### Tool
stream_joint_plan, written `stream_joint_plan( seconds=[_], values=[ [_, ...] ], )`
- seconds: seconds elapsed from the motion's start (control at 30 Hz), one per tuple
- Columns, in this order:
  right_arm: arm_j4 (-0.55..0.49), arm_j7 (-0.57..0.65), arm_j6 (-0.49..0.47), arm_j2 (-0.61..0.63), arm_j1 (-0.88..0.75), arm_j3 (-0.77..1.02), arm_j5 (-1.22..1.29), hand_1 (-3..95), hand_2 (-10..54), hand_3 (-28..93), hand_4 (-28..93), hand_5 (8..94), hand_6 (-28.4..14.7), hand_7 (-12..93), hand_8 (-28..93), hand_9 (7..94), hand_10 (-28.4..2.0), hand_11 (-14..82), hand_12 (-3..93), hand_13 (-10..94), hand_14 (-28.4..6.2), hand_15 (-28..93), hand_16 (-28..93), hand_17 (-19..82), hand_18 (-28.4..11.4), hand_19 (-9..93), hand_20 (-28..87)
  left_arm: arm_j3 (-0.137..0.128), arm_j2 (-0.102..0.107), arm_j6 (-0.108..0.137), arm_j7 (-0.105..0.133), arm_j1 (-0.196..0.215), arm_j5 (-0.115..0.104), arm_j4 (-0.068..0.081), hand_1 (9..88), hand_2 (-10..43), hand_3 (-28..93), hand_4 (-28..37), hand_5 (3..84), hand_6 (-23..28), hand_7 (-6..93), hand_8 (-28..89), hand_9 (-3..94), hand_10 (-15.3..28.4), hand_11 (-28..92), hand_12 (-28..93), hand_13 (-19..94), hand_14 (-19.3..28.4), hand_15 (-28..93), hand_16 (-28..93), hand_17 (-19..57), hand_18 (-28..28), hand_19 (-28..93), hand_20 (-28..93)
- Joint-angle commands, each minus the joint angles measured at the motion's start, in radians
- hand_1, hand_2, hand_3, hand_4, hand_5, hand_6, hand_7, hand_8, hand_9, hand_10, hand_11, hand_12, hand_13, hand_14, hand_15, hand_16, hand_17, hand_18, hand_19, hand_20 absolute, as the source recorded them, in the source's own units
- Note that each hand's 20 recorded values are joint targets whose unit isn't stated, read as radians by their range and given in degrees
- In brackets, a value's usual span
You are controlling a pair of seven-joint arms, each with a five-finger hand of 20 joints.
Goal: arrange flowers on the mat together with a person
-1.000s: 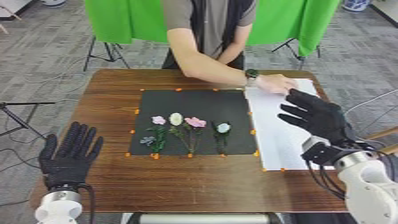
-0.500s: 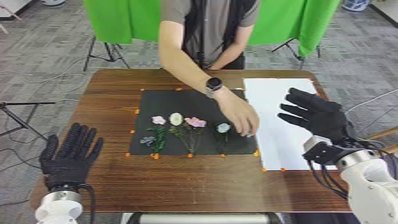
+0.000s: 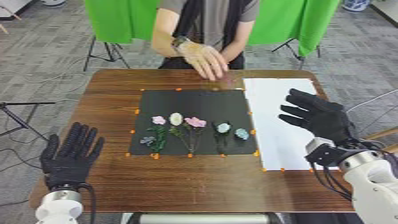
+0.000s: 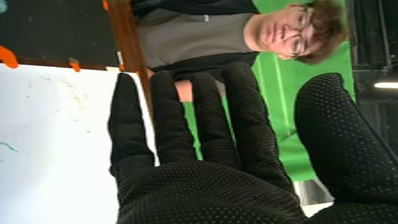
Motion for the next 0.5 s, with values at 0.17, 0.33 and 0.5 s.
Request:
stream_joint_plan(
  seconds=[0.17, 0.33, 0.5],
  values=[
    [-0.011, -0.004, -0.037, -0.018, -0.022, 0.022, -0.014, 24.4, 10.8, 80, -26, 47.6, -2.4, 14, -11, 43.2, -11.7, 4.9, 10.8, 36, -14.6, 11, 17, 12, -18.5, 40, 14, 0.0, -0.005, -0.01, -0.01, 0.008, 0.001, 0.004, 23.8, 15.8, 75, -28.3, 47.6, 8.5, 13.2, -11, 40.4, 13.5, 18, 6, 30, 14.1, 26, -7, -6.5, 14.9, 38, 9],
    [-0.009, -0.01, 0.007, 0.007, 0.006, -0.024, -0.014, 24.4, 10.8, 80, -26, 47.7, -2.4, 14, -11, 43.1, -11.7, 4.8, 10.8, 36, -14.6, 11, 17, 12, -18.5, 40, 14, -0.003, -0.003, -0.012, 0.002, 0.012, 0.0, 0.0, 23.8, 15.6, 75, -28.3, 47.6, 8.4, 13.2, -11, 40.3, 13.5, 18, 6, 30, 14.2, 25, -7, -6.5, 15.0, 38, 9],
    [-0.002, -0.017, 0.055, 0.028, 0.048, -0.083, -0.017, 24.5, 10.8, 80, -26, 47.6, -2.3, 14, -11, 43.1, -11.5, 4.8, 10.8, 36, -14.6, 11, 17, 12, -18.5, 40, 14, -0.004, -0.002, -0.015, 0.007, 0.017, -0.005, -0.002, 23.8, 15.5, 75, -28.3, 47.6, 8.4, 13.2, -11, 40.4, 13.5, 18, 6, 30, 14.1, 26, -7, -6.5, 15.0, 38, 9]
  ],
)
